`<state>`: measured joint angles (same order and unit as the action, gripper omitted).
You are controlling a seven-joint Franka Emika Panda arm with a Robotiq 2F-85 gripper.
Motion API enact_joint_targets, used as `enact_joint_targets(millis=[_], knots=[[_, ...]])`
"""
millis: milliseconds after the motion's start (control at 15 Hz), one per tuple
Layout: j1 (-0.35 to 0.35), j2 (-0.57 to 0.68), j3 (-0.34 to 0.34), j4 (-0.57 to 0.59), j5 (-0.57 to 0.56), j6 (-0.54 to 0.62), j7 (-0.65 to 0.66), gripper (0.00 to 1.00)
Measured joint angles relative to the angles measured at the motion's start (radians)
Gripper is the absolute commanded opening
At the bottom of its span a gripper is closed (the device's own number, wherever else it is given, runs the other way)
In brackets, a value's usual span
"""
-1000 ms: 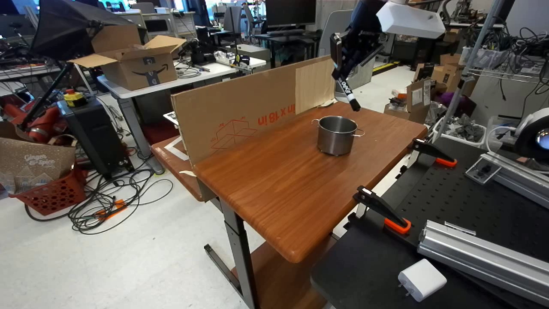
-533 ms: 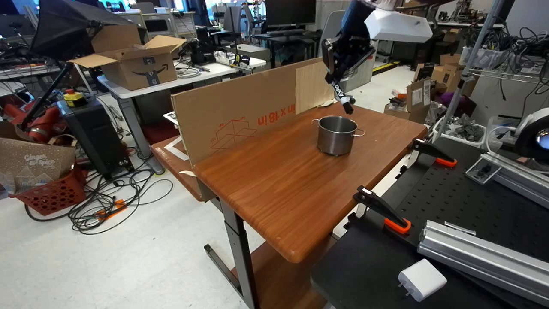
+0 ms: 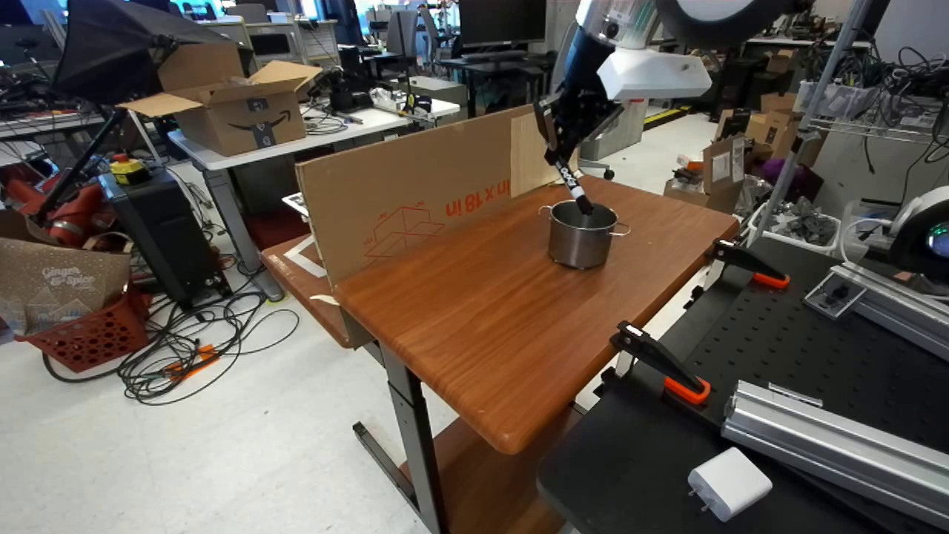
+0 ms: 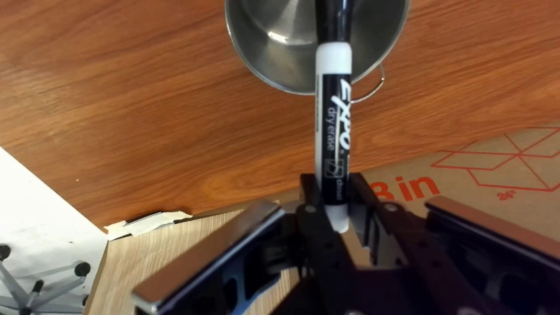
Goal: Put the marker inside the cup
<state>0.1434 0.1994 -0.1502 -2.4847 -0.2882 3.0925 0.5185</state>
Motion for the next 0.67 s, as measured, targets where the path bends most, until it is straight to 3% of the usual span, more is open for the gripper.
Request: enact_joint_targets(millis=[333, 667], knots=[[0.065, 0.037, -0.051, 0.007, -0.019, -0.001, 0.011, 0.05], [0.081, 0.046, -0.064, 0.007, -0.019, -0.005, 0.011, 0.05]])
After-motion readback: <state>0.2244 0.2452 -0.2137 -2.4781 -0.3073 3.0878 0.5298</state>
